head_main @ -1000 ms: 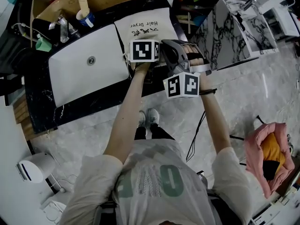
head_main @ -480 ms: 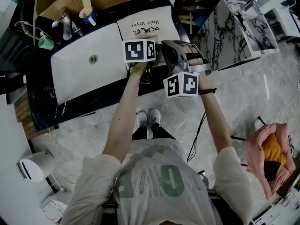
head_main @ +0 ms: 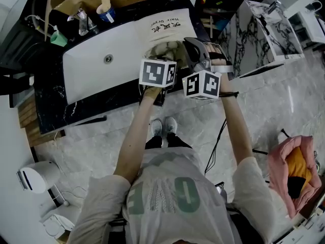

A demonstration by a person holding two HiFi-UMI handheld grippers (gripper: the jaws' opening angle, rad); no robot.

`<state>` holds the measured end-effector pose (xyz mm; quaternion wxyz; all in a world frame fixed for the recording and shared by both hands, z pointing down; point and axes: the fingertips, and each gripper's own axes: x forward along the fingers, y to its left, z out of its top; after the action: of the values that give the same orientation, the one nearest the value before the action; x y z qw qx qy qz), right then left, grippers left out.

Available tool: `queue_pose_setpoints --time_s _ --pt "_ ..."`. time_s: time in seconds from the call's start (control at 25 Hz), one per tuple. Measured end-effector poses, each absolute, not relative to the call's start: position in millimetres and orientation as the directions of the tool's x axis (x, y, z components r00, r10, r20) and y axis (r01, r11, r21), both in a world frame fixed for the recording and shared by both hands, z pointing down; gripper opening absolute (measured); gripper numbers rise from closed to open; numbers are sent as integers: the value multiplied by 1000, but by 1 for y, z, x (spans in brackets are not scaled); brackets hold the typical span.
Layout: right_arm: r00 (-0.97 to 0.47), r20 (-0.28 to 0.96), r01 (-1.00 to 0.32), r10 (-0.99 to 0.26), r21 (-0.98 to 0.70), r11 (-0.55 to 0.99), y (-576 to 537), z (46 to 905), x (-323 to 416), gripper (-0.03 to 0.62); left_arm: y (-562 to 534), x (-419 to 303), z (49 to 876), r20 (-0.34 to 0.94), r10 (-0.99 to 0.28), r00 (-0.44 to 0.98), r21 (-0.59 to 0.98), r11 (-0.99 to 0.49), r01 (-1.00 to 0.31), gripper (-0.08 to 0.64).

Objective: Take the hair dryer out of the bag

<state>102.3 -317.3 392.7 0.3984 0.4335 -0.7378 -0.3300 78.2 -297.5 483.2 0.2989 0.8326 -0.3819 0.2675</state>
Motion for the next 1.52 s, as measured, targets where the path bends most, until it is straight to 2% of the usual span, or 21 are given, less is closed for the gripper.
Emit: queue_pose_setpoints --time_s 0.44,0.88,1.28,1.52 --pt "-291 319 -363 -902 836 412 -304 388 94 43 -210 46 468 639 -471 608 230 -637 -736 281" --pt "-294 331 -329 -897 846 420 -299 380 74 43 -128 28 461 576 -388 719 276 -737 -618 281" --pt "-288 321 -379 -902 827 415 -301 368 81 43 -111 4 439 526 -448 723 257 -727 -637 281" --pt "-257 330 -343 -908 847 405 -301 371 88 43 -119 -23 409 477 -526 704 226 -701 -676 281"
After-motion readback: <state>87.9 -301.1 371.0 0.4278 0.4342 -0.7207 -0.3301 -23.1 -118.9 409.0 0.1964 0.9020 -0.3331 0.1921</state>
